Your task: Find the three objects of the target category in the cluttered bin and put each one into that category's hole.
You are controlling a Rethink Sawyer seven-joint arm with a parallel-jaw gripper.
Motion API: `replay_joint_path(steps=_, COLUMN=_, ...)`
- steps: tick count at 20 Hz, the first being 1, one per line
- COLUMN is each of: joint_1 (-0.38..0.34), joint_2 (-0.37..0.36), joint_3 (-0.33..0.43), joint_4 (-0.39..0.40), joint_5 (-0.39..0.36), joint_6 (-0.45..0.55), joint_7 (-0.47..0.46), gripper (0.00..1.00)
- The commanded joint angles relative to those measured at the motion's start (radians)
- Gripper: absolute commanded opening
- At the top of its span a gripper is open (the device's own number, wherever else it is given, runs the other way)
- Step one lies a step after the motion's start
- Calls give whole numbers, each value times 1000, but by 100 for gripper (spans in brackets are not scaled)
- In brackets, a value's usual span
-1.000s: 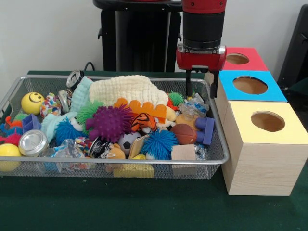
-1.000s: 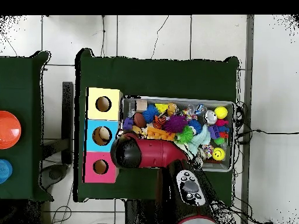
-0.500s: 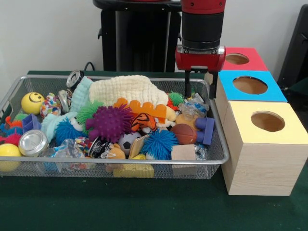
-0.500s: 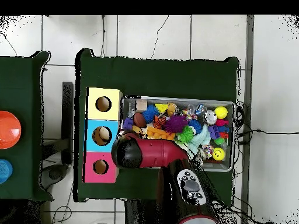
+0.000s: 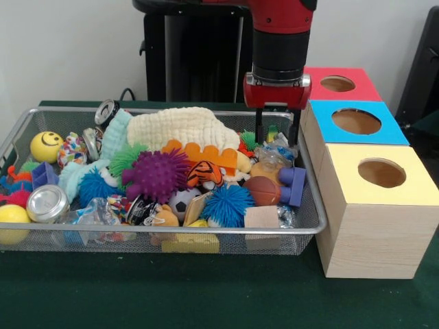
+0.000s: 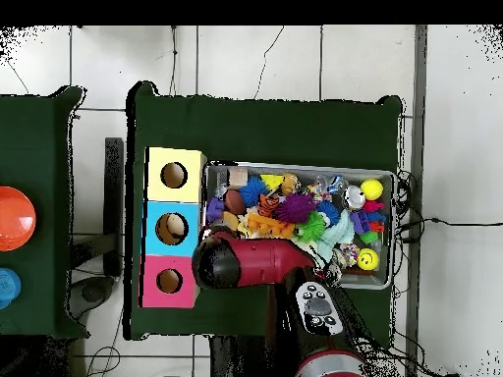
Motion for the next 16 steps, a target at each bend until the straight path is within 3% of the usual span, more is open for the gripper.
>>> replay_joint_path(steps=1, joint_1=-18, joint_2=117, joint_3=-9, joint_4=-32, joint_5=-64, joint_6=-124, joint_7=87, gripper=100)
replay_joint_path(steps=8, joint_1=0, joint_2=166, joint_3=-36, joint_4=-42, joint_5=-59, joint_6=-202, joint_7=100, gripper=100)
replay_joint_path(steps=16, joint_1=1, joint_2=175, joint_3=-33, joint_4=-44, joint_5=-39, joint_6=-223, joint_7=90, gripper=100)
